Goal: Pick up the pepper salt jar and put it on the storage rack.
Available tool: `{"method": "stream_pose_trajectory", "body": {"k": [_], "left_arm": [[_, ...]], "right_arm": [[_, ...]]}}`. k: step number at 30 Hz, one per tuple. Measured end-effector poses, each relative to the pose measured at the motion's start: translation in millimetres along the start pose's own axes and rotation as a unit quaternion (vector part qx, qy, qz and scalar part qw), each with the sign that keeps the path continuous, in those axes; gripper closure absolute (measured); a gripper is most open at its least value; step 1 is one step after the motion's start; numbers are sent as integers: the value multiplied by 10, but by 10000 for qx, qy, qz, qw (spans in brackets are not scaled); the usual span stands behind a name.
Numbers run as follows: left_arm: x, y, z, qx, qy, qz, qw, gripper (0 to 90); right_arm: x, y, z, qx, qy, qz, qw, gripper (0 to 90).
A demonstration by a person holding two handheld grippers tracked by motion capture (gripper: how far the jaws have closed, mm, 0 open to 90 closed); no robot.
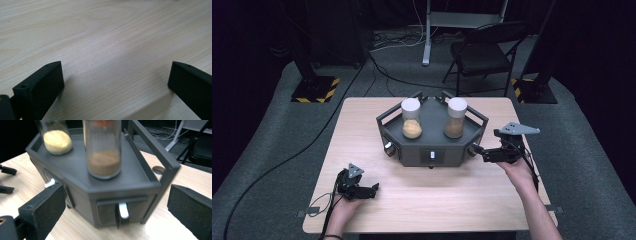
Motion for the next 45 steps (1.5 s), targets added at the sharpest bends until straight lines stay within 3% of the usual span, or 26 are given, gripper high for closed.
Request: {"method": "stream_pose_trajectory", "body": {"k": [4,9,15,17,25,32,38,41,45], "left_arm": [[-1,0,0,0,-2,1,10000,0],[-1,0,0,1,-2,0,10000,0],[-4,1,1,1,-11,3,10000,0],[-5,1,2,-1,-10,2,10000,0],[-6,2,2,-2,-10,3,10000,0],[-5,1,2,-1,-8,3,10000,0],[-5,1,2,2,-8,2,10000,0],[-8,-1,-2,-2,-16,13,10000,0],[-13,-1,-6,-10,-24,28,10000,0]], "right_arm": [[24,185,67,0,276,191,9994,1],[3,417,129,14,378,136,9992,0],[-21,795,196,9,501,-29,9987,0],[-25,879,193,121,533,2,9985,0],[-113,1160,205,229,548,-315,9977,0],[-138,1294,170,409,566,-395,9968,0],[-218,1423,96,784,544,-529,9940,0],[-218,1428,73,1021,560,-436,9922,0],[-210,1420,61,1138,556,-432,9910,2]]}}
Point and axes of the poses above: each handheld gripper's, and its own axes: z roughly backward along the jaws, y roughly out of its underside, x roughly to its left, the point moved 8 cm from there along -z, roughly forward along the jaws, and after that the axes turned 10 degrees about -x, right-handed, at the moved point
